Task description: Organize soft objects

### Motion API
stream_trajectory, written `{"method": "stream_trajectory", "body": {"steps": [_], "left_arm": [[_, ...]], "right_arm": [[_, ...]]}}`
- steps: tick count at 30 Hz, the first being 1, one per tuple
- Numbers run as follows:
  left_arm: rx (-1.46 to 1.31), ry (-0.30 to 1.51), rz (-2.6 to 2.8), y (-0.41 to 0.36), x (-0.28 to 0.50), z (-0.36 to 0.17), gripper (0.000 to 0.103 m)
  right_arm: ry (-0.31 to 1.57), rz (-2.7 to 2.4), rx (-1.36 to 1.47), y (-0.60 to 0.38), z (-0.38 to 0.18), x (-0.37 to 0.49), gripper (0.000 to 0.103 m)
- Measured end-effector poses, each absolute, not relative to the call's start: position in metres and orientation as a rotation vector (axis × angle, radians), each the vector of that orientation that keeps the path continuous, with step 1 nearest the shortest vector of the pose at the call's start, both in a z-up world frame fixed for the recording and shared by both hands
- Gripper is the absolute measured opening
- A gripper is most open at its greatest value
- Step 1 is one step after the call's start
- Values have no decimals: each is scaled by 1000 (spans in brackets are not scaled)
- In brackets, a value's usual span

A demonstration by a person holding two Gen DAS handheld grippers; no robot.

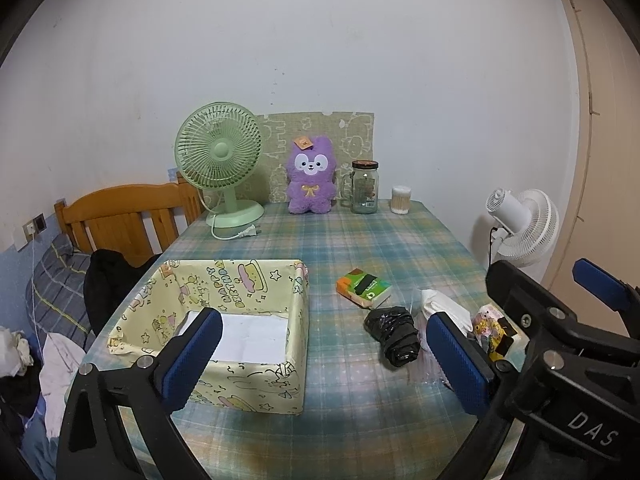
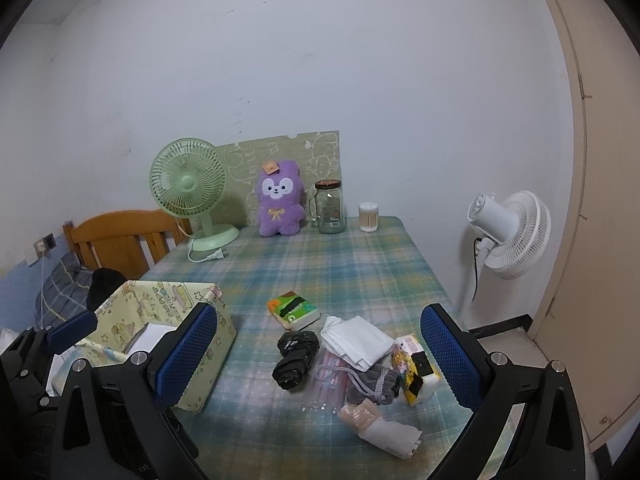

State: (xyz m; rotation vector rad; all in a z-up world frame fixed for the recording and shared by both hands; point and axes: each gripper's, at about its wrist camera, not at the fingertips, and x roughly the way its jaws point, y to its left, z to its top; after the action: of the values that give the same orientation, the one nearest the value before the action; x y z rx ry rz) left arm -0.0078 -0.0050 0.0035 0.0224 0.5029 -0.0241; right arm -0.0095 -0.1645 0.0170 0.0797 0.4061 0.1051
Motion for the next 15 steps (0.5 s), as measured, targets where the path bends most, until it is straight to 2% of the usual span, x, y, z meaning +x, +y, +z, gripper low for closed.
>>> {"method": "stream_trajectory", "body": {"steps": [15], "left_arm": [[29,501,-27,-6,-8,4,103]], "right_arm": [[406,108,78,-165,18,-11,103]]}}
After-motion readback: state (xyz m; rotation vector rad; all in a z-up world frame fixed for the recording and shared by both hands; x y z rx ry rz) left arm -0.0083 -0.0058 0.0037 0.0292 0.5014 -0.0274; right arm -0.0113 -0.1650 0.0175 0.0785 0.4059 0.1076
